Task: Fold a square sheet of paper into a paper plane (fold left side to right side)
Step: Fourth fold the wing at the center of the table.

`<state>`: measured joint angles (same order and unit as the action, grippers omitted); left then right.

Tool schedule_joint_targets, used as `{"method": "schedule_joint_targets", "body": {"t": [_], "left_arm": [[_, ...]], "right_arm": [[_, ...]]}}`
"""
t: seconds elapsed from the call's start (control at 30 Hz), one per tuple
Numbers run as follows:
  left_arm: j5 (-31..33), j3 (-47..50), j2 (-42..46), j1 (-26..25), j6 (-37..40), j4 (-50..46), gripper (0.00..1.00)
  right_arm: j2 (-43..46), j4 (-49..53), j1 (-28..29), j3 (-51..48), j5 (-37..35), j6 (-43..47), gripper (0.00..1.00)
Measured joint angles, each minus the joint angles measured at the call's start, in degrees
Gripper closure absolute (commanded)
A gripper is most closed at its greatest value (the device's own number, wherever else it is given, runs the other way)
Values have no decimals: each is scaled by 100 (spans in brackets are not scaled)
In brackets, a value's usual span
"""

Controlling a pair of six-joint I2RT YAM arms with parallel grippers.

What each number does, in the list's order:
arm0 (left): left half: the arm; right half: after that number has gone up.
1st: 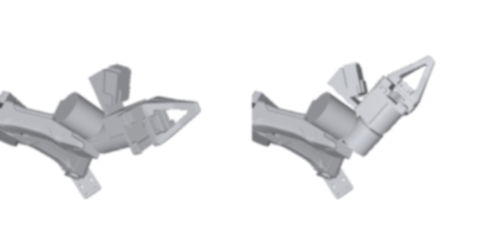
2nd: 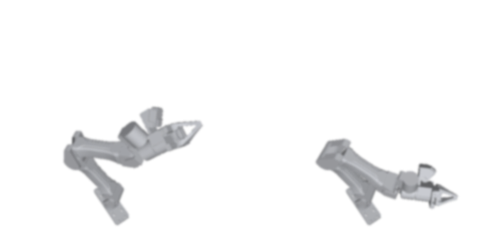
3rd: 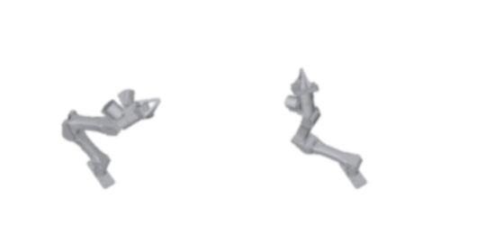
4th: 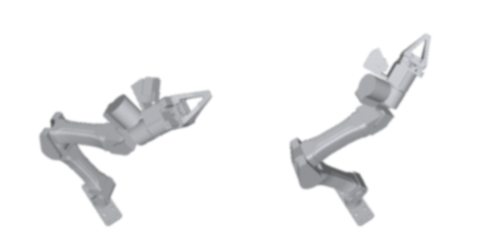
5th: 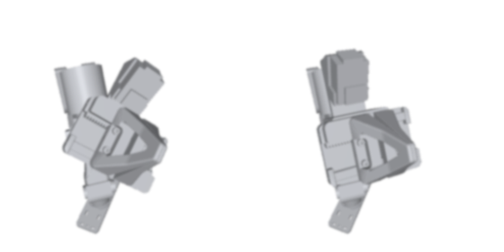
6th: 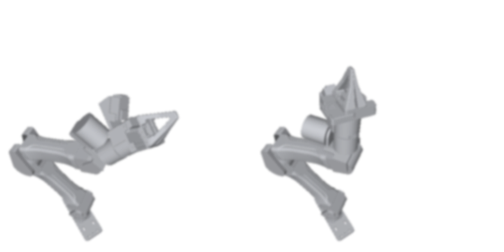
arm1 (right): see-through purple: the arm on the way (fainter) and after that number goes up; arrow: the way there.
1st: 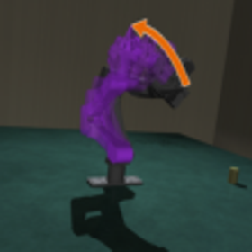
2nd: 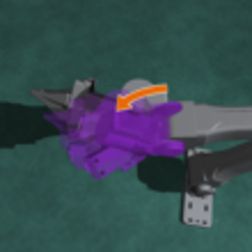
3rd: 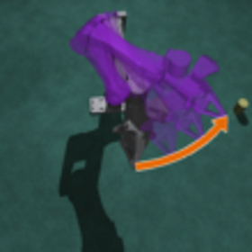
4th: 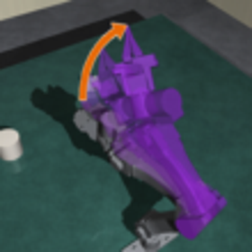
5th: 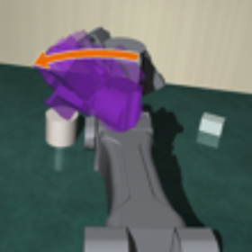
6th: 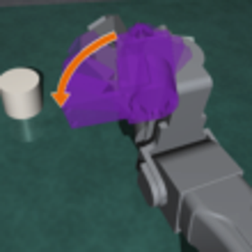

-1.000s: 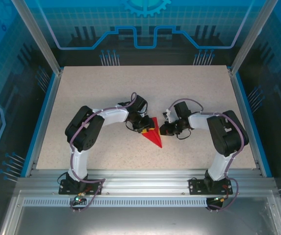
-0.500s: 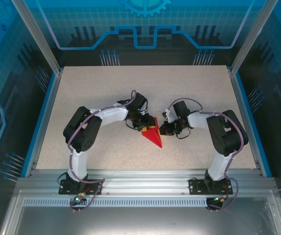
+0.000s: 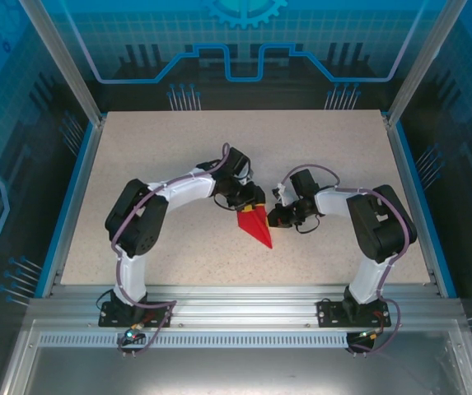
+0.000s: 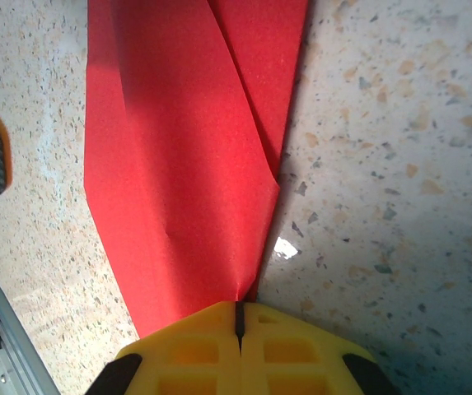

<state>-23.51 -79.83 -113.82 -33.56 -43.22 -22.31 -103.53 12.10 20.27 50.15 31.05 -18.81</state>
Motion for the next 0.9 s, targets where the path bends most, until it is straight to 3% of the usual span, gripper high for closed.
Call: {"method": "schedule_joint_targets", "body": {"t": [0.33, 0.9], "left_arm": [[-35, -299, -573, 0, -33, -11, 61], [20, -326, -807, 0, -17, -107, 61]], "right_arm": [[0, 31, 7, 13, -22, 15, 100], [2, 50, 11, 22, -44, 85, 98]]}}
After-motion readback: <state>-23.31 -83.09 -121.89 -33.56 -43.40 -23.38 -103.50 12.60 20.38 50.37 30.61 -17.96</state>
